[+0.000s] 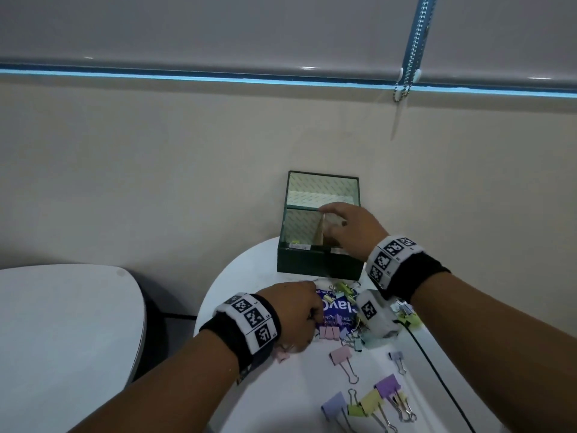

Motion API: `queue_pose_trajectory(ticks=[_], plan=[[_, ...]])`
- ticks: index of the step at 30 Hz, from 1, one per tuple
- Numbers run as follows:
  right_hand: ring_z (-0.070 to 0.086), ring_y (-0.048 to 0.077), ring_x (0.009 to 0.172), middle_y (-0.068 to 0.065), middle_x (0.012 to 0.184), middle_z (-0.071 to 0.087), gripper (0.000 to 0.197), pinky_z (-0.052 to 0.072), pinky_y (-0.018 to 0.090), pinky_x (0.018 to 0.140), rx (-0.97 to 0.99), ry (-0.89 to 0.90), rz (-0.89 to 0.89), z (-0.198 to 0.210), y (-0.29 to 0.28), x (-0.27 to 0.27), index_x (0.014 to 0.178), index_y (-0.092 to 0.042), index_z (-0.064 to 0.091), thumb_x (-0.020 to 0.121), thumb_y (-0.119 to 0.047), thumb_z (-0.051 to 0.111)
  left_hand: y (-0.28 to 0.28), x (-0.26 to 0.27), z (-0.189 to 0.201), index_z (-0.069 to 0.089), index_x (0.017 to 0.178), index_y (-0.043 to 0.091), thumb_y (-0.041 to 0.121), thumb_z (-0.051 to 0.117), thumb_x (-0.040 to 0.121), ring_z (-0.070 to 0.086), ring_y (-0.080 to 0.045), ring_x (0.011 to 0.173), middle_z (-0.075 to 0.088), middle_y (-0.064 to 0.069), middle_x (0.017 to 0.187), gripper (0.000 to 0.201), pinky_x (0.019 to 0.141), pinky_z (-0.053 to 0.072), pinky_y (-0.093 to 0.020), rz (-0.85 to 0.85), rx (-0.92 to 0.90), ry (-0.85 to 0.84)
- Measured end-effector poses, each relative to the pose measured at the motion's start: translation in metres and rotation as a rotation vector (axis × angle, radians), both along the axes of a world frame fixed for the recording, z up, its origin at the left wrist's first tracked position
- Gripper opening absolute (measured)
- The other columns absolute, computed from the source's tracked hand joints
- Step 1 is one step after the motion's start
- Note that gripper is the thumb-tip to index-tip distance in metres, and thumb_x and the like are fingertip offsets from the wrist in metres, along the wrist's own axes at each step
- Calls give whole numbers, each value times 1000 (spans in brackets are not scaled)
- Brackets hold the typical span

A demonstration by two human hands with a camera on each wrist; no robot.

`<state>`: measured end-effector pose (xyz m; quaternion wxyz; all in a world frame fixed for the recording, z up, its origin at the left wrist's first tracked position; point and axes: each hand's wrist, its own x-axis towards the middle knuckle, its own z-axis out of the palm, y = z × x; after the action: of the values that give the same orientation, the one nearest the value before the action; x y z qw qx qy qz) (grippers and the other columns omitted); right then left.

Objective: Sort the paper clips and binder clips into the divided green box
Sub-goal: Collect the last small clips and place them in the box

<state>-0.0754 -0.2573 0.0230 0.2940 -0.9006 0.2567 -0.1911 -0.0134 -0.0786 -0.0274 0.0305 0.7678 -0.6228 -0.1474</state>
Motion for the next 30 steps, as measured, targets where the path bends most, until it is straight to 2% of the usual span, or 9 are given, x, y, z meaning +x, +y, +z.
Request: queue_pose_trajectory(ticks=[3, 5, 7, 10, 14, 17, 21, 25, 30], plan=[[58, 9, 106, -8, 124, 61, 27, 49, 25, 91, -59, -8, -49, -16, -13, -40, 116, -29, 65, 94, -15, 58, 1, 0, 0, 63, 122, 29, 47, 65, 88, 55, -16, 104, 51, 6, 118, 39, 85, 45, -27, 2, 22, -33], [59, 11, 103, -9, 108, 60, 18, 48, 28, 92, -145, 107, -47, -31, -23, -69, 108, -29, 65, 95, -18, 59, 2, 0, 1, 63, 126, 32, 56, 64, 86, 54, -16, 104, 52, 7, 118, 47, 87, 46, -29, 5, 36, -71], [59, 11, 98, -8, 103, 58, 17, 49, 28, 91, -196, 219, -45, -43, -31, -94, 108, -27, 66, 95, -19, 59, 1, -1, 2, 65, 125, 32, 54, 64, 88, 55, -16, 105, 54, 7, 117, 43, 89, 48, -31, -5, 36, -97], [61, 14, 99, -6, 103, 59, 20, 50, 31, 91, -177, 273, -62, -49, -40, -117, 108, -26, 68, 94, -16, 58, 1, -2, 3, 69, 119, 32, 48, 63, 91, 56, -14, 102, 56, 9, 112, 33, 88, 47, -30, -10, 23, -99], [58, 16, 107, -7, 109, 55, 29, 48, 31, 95, -152, 386, -90, -54, -46, -121, 115, -25, 67, 91, -11, 58, 3, 0, -3, 65, 102, 36, 41, 65, 87, 55, -10, 95, 50, 15, 102, 16, 81, 46, -25, 105, -29, -76], [59, 17, 101, -4, 114, 61, 28, 51, 30, 88, -123, 479, -131, -62, -49, -117, 111, -25, 67, 87, -12, 59, 3, 4, 0, 60, 90, 33, 35, 65, 86, 57, -10, 89, 51, 13, 99, 6, 80, 50, -25, 167, -125, -75], [60, 15, 91, -7, 101, 62, 13, 49, 26, 76, -65, 533, -161, -68, -54, -115, 98, -24, 65, 86, -21, 59, -6, 21, 23, 58, 81, 28, 33, 63, 90, 57, -11, 82, 52, 11, 92, 12, 77, 48, -27, 256, -262, -97], [58, 13, 91, -10, 96, 61, 16, 44, 23, 70, -61, 549, -152, -74, -55, -114, 94, -28, 63, 81, -19, 62, -28, 46, 48, 58, 84, 24, 28, 64, 91, 56, -14, 83, 55, 6, 94, 11, 76, 45, -29, 384, -418, -91], [54, 11, 78, -11, 85, 59, 15, 41, 23, 64, -78, 486, -129, -75, -54, -115, 78, -28, 52, 80, -17, 62, -62, 64, 50, 60, 86, 22, 29, 66, 91, 59, -18, 90, 63, 3, 99, 11, 76, 43, -28, 446, -415, -53]])
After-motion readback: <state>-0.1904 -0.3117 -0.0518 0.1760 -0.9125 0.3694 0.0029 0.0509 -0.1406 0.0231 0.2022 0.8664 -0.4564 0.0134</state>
